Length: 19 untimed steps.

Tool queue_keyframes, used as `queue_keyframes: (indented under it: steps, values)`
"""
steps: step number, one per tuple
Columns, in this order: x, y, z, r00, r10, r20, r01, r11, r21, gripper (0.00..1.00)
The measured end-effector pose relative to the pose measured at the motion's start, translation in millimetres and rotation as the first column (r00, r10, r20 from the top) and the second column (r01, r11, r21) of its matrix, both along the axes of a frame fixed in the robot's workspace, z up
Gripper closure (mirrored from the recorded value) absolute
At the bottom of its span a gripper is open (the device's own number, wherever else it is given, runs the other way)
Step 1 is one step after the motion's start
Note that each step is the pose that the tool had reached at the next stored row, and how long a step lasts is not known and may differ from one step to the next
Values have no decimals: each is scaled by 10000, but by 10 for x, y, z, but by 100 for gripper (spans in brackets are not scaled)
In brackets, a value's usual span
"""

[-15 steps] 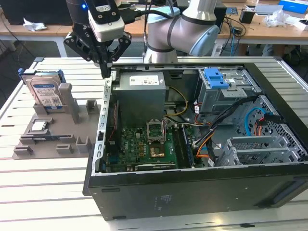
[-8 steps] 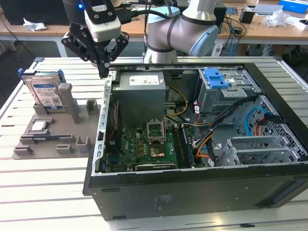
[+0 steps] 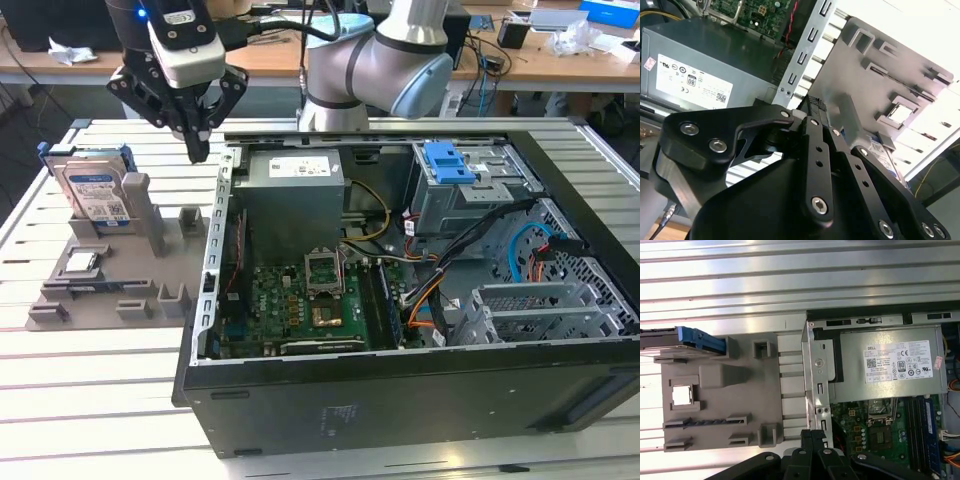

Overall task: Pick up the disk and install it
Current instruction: 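Reach for the disk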

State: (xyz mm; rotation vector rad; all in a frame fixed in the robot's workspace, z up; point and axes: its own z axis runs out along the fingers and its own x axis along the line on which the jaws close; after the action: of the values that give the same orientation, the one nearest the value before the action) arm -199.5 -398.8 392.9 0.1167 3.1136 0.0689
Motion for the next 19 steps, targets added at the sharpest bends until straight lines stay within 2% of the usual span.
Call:
queue_keyframes:
  steps: [5, 19]
  values:
    - [-111, 0, -1, 10000, 1, 0, -1, 10000, 0, 89]
    - [-281, 0, -3, 10000, 1, 0, -1, 10000, 0, 89]
